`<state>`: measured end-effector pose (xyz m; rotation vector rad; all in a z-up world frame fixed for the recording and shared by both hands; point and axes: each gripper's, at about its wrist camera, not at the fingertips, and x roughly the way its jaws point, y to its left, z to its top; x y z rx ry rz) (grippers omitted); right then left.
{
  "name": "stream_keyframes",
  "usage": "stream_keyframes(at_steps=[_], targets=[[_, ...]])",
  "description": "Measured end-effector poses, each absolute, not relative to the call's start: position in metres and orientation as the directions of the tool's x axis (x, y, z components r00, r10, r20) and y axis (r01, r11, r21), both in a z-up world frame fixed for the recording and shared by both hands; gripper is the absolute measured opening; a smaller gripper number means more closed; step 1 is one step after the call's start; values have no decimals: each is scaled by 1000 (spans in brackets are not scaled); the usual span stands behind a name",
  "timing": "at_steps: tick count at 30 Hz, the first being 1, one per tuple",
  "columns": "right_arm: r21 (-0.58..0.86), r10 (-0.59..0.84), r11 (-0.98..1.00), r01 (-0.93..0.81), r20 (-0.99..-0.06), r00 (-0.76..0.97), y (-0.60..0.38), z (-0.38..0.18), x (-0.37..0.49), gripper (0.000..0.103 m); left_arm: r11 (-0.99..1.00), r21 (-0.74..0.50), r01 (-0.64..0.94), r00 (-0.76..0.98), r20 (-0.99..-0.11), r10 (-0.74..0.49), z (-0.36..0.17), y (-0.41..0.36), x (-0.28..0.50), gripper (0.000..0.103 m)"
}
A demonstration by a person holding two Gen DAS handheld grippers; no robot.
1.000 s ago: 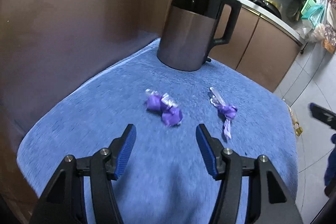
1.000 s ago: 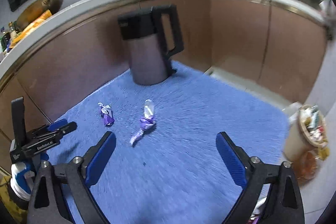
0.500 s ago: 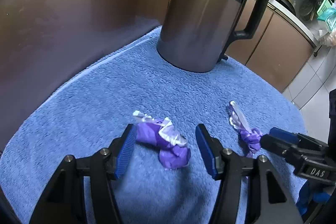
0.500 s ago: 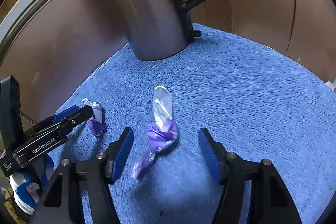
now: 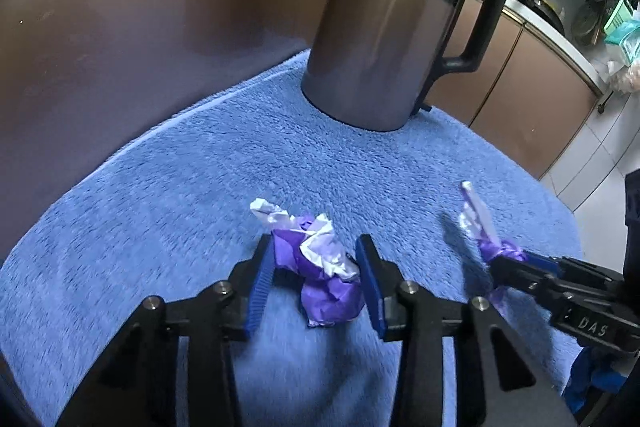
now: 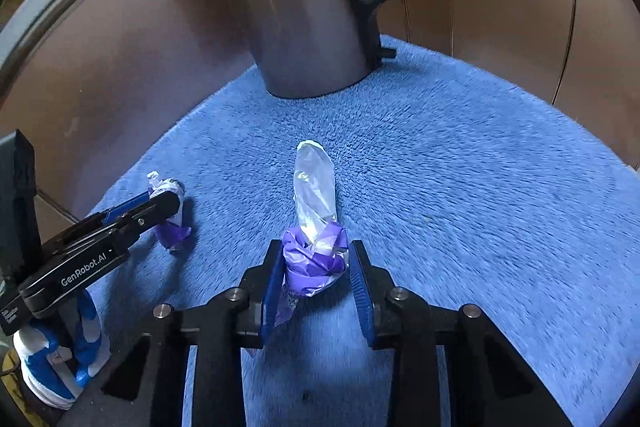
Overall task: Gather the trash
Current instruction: 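Grasp a purple candy wrapper with the left gripper while the right grasps another, then carry both purple candy wrappers to the bin and open both grippers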
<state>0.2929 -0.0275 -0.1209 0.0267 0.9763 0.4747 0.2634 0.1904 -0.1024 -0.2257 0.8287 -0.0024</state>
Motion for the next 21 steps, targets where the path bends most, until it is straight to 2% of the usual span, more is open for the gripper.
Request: stream_keyframes(at_steps=[9,21], targets=[[220,410,902,-372,-706,577,-74,-70,203,30,992,-120,-40,722,-689,-54,-68,161,191,39],[222,313,949,-224,-596,739,-180,-18,95,30,998,-22,65,752,-656,-64,-36,106,127,39]])
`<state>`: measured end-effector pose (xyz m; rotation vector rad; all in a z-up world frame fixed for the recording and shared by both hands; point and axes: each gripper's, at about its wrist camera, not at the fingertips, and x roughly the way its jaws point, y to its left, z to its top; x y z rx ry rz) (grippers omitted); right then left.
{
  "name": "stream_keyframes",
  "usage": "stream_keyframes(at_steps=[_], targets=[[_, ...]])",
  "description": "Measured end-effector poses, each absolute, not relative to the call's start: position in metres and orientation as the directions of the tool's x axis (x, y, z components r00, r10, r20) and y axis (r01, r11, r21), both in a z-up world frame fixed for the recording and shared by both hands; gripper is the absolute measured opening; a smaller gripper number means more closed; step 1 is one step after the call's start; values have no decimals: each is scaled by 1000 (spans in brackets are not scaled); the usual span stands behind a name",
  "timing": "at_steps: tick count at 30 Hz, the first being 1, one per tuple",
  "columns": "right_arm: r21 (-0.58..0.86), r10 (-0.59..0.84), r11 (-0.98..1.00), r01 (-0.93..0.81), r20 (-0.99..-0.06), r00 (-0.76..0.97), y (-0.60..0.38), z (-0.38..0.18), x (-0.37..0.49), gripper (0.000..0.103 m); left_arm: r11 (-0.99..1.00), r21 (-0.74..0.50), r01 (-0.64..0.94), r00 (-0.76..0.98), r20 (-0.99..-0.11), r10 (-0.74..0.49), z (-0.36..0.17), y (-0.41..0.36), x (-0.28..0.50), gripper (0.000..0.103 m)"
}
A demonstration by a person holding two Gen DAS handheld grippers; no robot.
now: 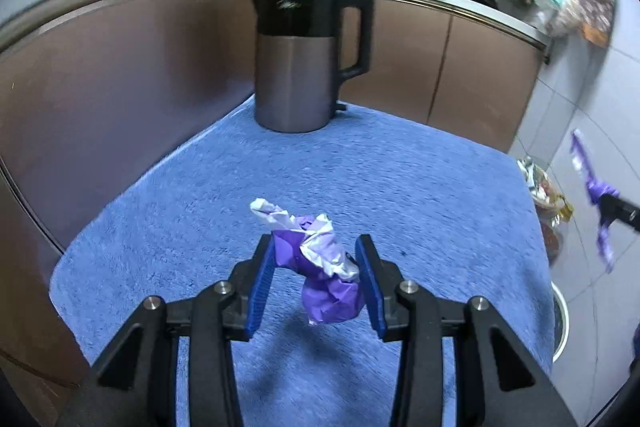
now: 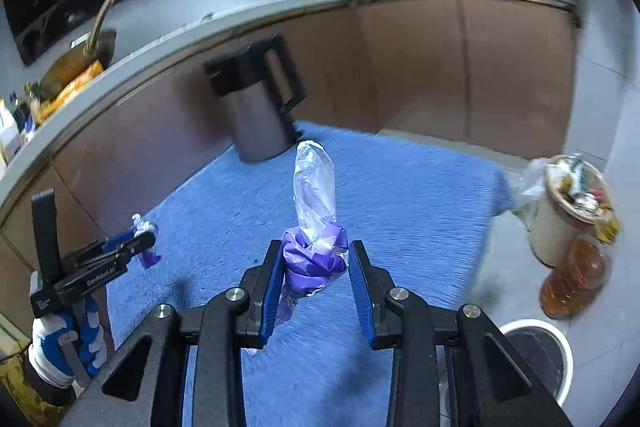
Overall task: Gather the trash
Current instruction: 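Carry both purple candy wrappers to the bin and open both grippers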
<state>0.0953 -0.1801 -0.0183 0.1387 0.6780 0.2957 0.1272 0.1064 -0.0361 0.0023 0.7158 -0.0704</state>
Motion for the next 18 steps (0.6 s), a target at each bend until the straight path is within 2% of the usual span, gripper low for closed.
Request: stream_keyframes(at_steps=[7,18], targets=[[175,194,978,-114,-564,803,-233,-4,53,30,987,76,143,787,-613,-67,-6,62,107,39],[191,41,977,93,-598,800,-329,-32,3,30,946,87,313,747,-637,-189,-7,-29,101,39]])
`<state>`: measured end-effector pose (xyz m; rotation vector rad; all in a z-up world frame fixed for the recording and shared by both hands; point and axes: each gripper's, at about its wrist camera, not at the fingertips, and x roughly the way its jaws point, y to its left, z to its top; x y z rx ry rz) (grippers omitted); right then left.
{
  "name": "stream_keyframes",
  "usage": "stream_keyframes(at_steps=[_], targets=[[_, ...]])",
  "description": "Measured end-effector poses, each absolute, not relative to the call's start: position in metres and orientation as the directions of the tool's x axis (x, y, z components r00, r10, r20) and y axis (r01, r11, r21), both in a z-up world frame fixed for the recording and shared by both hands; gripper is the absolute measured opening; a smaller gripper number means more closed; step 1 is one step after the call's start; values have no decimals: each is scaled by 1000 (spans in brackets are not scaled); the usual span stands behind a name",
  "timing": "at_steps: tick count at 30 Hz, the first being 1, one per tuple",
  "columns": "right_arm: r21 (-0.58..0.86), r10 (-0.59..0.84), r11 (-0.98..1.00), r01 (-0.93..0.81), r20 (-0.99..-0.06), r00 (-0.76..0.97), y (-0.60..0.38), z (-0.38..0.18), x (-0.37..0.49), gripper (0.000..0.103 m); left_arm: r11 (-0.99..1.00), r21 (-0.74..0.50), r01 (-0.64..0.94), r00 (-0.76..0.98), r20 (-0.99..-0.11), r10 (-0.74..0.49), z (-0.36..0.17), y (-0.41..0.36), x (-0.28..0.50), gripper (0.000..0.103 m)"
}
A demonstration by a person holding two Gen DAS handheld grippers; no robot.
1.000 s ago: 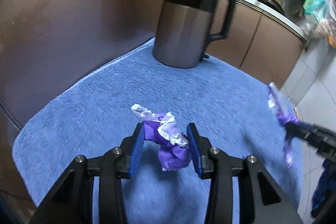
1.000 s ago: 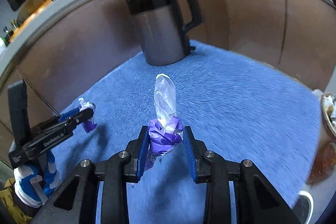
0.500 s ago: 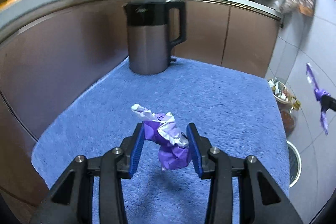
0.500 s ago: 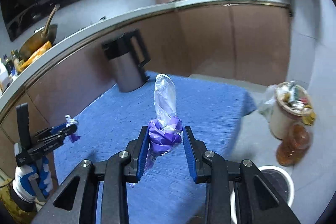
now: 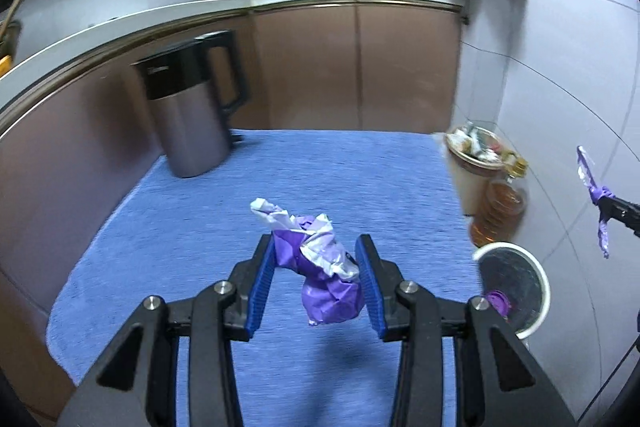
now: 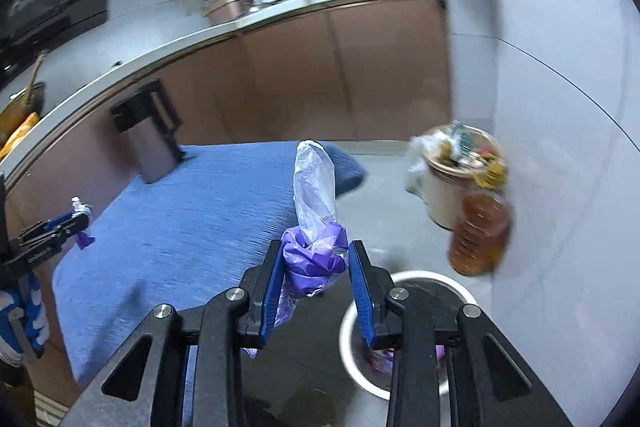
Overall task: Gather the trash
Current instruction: 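Carry both purple candy wrappers to the bin and open both grippers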
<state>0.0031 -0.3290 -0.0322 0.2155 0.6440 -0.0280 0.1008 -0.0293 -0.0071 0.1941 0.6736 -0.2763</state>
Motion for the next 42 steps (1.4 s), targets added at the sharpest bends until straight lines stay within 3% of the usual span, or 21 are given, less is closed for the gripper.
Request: stream_keyframes(at_steps=[14,22,34,36,42], targets=[[184,-66,946,267,-698,713,-405,-100,-13,31,793,60,606,561,-739,-372,-49,-203,94,39],[204,-50,930,307,-757,652,-438,-146,-2,31,744,24,668,456,-803,-383,-88,-273,113,40],[227,-30,906,357,-808,589,-468,-194,24,33,706,-123,697,315,-832,-456,-127,-326,133,42],[226,-29,905,361,-813,582,-469,-199,26,34,703,-141,697,304,-831,-467,-129,-330,135,47],[233,-29,895,381,-820,571,-476,-208,25,39,707,-143,692,311,-825,-471,-129,-331,134,50]])
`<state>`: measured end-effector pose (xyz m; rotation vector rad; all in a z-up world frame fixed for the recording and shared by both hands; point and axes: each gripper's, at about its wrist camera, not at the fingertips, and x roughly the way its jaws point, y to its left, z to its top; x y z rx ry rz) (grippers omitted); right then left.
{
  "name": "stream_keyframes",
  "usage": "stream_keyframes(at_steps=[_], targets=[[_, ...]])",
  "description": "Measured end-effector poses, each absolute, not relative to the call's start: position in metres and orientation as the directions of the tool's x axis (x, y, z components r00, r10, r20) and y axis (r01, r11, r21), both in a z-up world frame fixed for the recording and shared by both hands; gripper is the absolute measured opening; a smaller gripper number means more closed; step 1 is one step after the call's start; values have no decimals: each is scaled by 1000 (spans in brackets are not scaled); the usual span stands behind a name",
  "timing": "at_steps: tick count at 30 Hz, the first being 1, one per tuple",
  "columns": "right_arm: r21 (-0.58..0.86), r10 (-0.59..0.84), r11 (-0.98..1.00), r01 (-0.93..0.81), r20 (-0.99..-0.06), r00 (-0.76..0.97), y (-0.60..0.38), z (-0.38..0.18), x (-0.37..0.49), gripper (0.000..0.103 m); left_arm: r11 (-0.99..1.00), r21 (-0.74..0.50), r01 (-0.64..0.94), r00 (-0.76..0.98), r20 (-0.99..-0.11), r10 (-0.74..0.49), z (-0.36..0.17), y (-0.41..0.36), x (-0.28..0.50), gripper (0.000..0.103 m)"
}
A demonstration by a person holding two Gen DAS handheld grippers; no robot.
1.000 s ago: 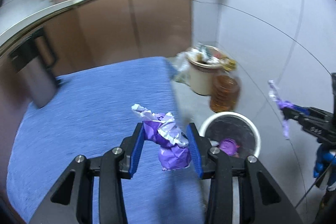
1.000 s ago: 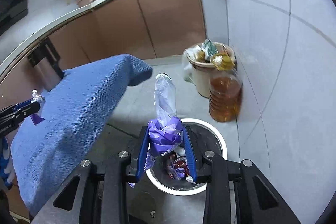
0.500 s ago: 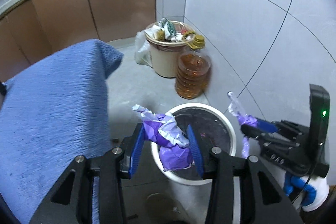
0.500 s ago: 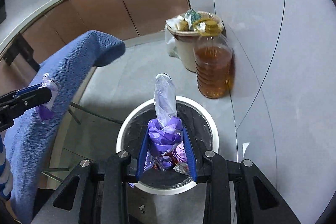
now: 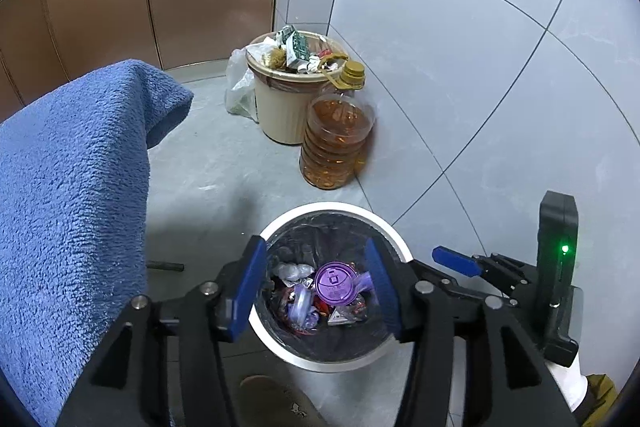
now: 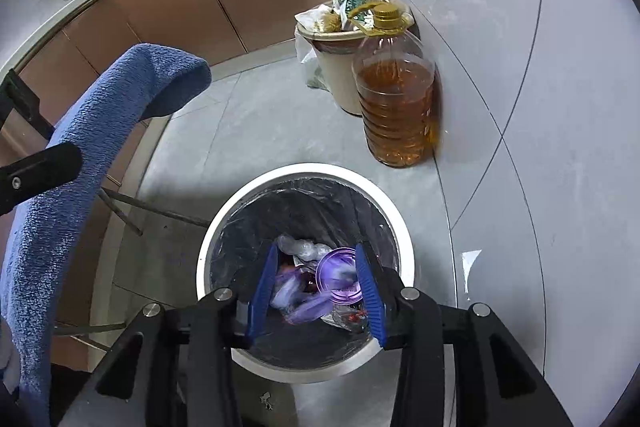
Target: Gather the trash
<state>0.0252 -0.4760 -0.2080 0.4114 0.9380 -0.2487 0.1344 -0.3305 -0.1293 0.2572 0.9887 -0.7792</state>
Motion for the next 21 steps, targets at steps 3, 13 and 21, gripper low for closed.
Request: stream_keyframes(at_steps=[3,13,21], targets=[[235,-32,892,386,-819,573,-476,-206,20,40,713,-117,691,340,-818,-464,-123,-324,127,50],[233,-54,897,377,-788,614,-465,-175,5,47,753,67,655,546,-730,-410,-83,-290,99,50],[217,-58,920,326,-748,661,-433,-141,1,51,804,122,581,644,-673,-364,-58,-246,87,50]])
